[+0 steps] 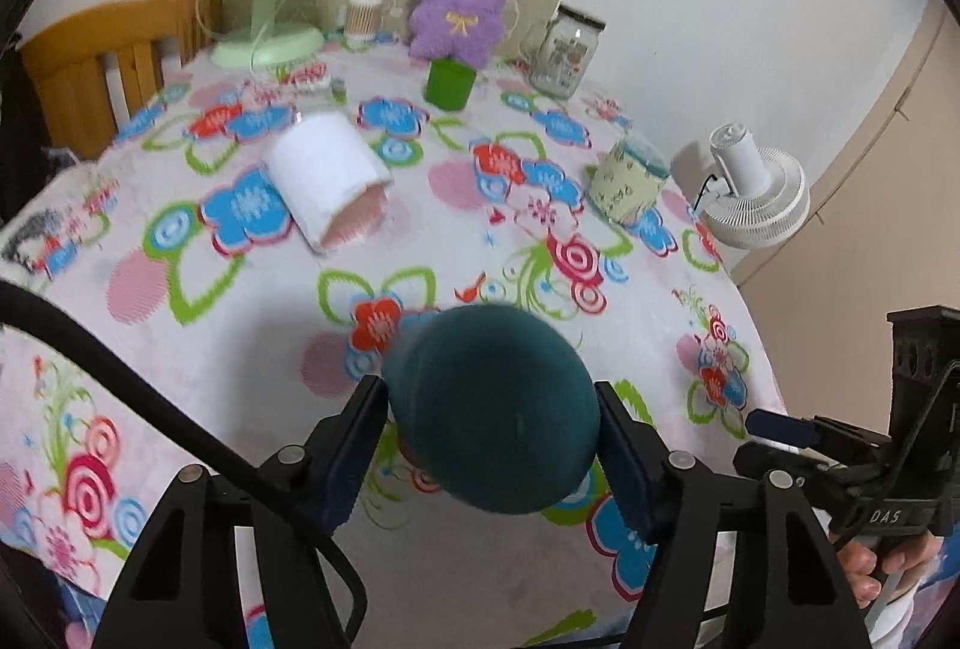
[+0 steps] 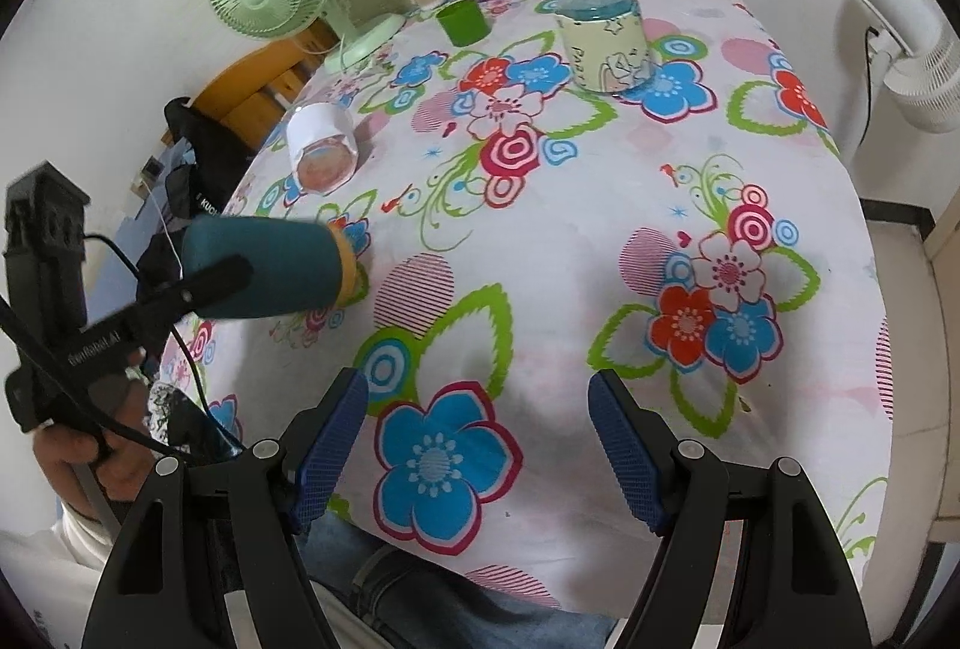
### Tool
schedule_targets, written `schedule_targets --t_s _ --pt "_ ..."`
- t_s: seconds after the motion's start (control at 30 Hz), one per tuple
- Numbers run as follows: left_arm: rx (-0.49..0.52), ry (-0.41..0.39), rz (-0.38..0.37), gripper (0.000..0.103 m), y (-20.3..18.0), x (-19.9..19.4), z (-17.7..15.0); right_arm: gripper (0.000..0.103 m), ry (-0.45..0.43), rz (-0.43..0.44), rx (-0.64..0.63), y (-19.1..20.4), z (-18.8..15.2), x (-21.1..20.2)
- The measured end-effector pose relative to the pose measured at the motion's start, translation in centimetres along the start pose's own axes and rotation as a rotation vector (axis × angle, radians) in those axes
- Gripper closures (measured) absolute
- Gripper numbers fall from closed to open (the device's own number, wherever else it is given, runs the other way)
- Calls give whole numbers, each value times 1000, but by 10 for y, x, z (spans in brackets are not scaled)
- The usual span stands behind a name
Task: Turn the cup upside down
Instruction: 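Rotate the teal bottle in the left tool so the yellow lid points down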
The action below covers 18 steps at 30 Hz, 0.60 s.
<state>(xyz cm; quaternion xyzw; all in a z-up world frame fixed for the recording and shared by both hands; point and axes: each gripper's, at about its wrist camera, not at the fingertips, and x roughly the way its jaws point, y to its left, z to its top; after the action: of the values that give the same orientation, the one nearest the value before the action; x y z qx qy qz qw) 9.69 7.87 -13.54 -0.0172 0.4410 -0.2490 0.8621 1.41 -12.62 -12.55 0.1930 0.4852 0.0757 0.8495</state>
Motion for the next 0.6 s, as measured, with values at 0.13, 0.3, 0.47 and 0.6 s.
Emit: schedule_targets --t_s 0.13,0.3,0.47,0.6 --pt "27 -16 11 39 0 -9 7 25 4 5 -14 7 -1 2" --pt "38 -27 18 40 2 -16 8 25 15 5 -40 17 -3 7" --pt "43 -45 13 41 1 -25 7 25 21 1 -76 29 -5 10" --pt "47 -50 11 41 1 -28 7 25 18 -4 -96 36 -6 11"
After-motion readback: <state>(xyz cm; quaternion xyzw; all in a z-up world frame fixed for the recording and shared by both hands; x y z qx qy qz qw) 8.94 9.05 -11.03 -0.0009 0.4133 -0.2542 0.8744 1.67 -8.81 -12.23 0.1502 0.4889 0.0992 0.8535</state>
